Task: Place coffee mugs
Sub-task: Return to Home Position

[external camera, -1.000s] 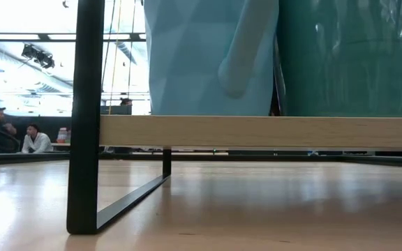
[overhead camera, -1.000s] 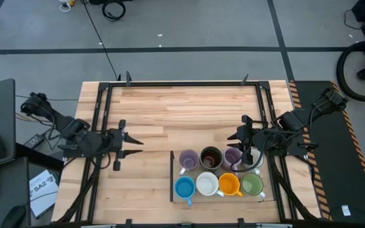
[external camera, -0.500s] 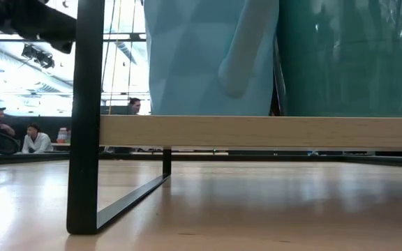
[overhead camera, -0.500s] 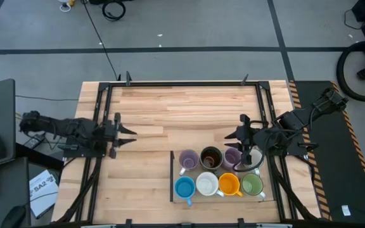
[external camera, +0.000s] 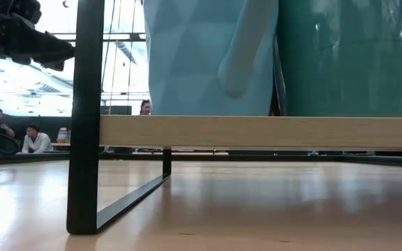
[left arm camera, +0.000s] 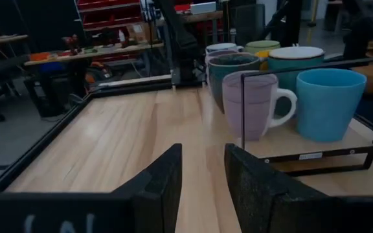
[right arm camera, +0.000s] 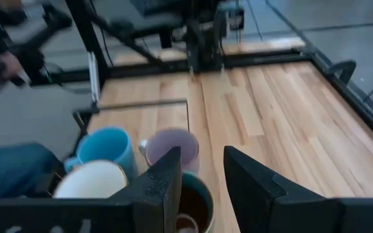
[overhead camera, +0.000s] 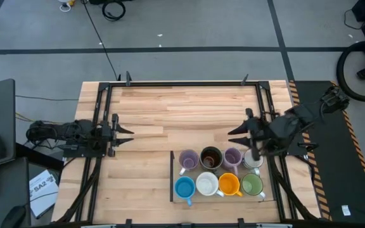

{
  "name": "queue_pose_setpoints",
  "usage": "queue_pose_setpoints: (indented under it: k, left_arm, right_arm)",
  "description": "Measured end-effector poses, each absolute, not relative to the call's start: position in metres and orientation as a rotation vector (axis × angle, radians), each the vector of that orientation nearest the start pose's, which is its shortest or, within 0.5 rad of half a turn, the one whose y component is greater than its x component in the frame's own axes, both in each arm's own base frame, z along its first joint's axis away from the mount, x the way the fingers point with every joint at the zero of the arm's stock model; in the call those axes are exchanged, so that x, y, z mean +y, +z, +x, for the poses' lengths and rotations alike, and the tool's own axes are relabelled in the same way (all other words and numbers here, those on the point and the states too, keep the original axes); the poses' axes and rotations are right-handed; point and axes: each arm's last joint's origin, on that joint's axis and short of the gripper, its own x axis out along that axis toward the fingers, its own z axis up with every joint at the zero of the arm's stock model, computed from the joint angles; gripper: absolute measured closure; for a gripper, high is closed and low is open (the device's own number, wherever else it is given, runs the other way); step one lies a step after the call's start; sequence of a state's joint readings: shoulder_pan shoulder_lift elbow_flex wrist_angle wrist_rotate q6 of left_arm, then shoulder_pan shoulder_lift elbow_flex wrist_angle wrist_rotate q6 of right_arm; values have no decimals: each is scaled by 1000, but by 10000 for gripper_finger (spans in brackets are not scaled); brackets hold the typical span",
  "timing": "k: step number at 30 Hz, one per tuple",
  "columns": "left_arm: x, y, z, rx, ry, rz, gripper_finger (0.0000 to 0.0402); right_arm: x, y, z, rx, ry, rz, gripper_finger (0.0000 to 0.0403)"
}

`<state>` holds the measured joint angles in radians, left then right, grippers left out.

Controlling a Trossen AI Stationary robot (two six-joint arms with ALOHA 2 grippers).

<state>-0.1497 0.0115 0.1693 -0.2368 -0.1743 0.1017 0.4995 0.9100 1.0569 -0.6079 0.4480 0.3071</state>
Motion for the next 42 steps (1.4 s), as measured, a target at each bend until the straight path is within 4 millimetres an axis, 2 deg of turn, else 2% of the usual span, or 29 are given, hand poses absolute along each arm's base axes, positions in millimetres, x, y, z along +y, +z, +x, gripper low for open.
queue_pose_setpoints:
  k: [7,11,20,26,34,42]
  left_arm:
    - [-6,198,86,12,6,119,279]
    - [-6,185,93,-37,6,138,279]
    - [1,171,97,-51,78,139,279]
    - [4,171,97,-48,57,138,279]
    - [9,170,97,-42,100,112,279]
    - [9,169,97,-33,100,95,279]
  right_arm:
    - [51,389,119,253,19,127,281]
    - [40,392,100,151,39,113,281]
    - [24,352,69,-62,82,134,281]
    - [17,320,55,-162,89,183,281]
    - [13,279,49,-219,92,221,281]
    - [14,265,56,-182,13,199,281]
